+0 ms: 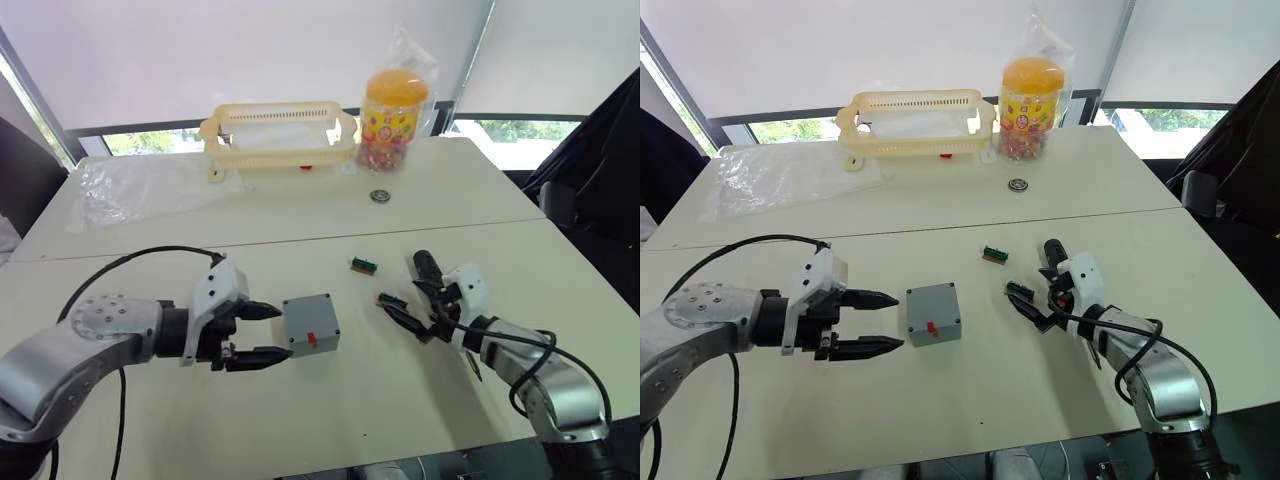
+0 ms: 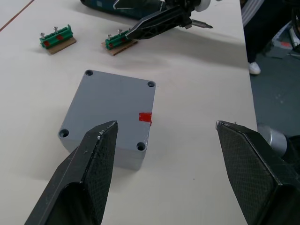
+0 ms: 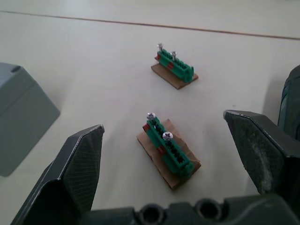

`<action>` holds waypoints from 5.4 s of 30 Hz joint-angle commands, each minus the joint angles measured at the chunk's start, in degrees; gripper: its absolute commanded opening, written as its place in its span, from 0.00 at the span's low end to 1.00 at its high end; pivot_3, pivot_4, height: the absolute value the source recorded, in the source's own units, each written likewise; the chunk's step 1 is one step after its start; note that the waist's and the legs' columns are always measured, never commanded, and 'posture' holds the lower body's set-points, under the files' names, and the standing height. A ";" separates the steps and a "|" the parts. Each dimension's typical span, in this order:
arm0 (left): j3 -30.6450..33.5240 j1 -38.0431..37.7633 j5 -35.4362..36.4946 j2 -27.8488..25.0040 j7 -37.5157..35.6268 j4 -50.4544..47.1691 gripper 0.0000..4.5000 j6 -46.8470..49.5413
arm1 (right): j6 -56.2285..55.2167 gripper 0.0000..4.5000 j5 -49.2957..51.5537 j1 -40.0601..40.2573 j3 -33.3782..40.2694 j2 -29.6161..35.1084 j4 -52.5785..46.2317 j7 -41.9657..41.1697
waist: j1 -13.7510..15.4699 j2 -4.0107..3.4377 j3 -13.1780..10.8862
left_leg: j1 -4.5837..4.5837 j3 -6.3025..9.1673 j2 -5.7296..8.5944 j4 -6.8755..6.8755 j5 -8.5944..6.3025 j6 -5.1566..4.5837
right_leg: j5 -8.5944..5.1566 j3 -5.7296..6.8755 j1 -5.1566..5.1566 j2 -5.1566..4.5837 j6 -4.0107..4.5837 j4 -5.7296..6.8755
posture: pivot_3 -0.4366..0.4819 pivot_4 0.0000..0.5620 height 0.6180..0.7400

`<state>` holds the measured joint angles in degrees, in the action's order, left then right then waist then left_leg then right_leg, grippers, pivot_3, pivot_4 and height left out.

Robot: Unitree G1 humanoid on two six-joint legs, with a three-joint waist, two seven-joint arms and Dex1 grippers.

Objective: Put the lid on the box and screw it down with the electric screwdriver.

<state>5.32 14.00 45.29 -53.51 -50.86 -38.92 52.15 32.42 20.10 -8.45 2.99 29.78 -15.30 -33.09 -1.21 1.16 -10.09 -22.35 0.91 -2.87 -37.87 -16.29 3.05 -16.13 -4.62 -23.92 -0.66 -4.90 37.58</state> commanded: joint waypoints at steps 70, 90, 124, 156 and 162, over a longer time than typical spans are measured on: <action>-1.62 0.23 -2.42 1.70 4.67 0.78 0.76 -3.26 | -2.73 0.02 -5.58 -0.68 -2.19 -1.61 1.87 3.22 | 0.07 0.00 0.01 | 0.01 -0.06 0.00 -0.04 0.00 0.00 | 0.12 -0.04 0.02 0.00 -0.16 0.01 | 0.48 0.27 1.00; -2.90 -0.06 -4.19 2.53 3.65 2.28 0.76 -5.21 | -6.87 0.02 -6.28 1.38 -0.01 -1.99 -7.39 5.87 | 0.08 0.00 0.01 | 0.01 -0.06 0.00 -0.05 0.00 0.00 | 0.12 -0.04 0.02 0.00 -0.16 0.01 | 0.48 0.27 1.00; -3.74 -2.15 -7.48 3.36 3.25 2.85 0.76 -6.98 | 3.53 0.60 -2.09 -1.35 -2.26 -0.09 -1.80 1.38 | 0.09 0.00 0.01 | 0.01 -0.06 0.00 -0.05 0.00 0.00 | 0.13 -0.03 0.02 0.00 -0.17 0.03 | 0.48 0.27 1.00; -4.27 -2.05 -8.94 4.02 3.07 3.42 0.76 -7.42 | -0.12 0.39 -4.34 -0.67 -2.56 -0.70 -2.01 1.46 | 0.10 -0.01 0.01 | 0.01 -0.06 0.00 -0.05 0.00 0.00 | 0.13 -0.03 0.03 0.00 -0.18 0.03 | 0.48 0.27 1.00; -4.42 -2.33 -9.28 3.93 3.00 3.40 0.76 -7.57 | 0.01 0.39 -4.24 -1.51 -2.61 -1.65 -1.80 1.62 | 0.09 -0.01 0.02 | 0.02 -0.06 0.00 -0.05 0.00 0.00 | 0.13 -0.03 0.03 0.00 -0.18 0.03 | 0.48 0.27 1.00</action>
<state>0.80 11.48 36.46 -49.45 -47.71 -34.78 45.72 33.30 15.40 -8.99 -0.27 28.25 -15.05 -31.58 -1.11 1.15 -10.08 -22.33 0.85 -2.87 -37.93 -16.29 3.05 -16.00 -4.65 -23.89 -0.66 -5.08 37.61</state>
